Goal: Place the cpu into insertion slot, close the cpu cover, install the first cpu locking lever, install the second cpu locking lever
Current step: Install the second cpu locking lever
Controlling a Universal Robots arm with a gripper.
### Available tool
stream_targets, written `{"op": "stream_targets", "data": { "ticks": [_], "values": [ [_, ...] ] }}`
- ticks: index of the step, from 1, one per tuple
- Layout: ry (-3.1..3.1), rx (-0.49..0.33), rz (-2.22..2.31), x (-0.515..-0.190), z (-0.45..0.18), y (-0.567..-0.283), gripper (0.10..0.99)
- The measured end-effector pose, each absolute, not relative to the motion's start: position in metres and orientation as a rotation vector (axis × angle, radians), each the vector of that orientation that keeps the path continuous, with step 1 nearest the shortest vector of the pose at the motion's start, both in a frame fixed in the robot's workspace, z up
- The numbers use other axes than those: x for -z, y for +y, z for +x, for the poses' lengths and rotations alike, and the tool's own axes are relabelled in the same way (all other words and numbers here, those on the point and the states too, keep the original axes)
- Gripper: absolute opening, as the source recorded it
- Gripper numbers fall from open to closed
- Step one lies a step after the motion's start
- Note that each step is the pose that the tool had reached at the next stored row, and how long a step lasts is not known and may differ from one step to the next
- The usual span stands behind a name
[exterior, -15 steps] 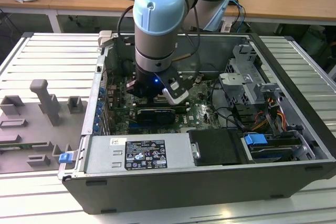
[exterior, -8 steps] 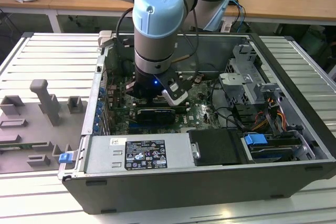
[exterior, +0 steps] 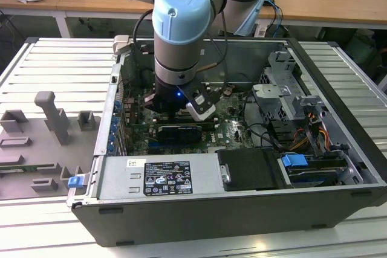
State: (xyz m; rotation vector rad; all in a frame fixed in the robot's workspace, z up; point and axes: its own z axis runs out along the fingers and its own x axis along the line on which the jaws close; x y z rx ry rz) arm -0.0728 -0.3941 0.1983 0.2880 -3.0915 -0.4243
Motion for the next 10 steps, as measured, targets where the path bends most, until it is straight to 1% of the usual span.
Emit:
{"op": "stream_targets", "data": {
  "ticks": [4, 7, 10],
  "values": [
    [-3.091, 0.424, 0.288, -0.204, -0.073, -0.393, 0.106],
    [-3.091, 0.424, 0.288, -0.215, -0.073, -0.392, 0.106],
    [-3.092, 0.425, 0.288, -0.217, -0.073, -0.392, 0.106]
  ]
}}
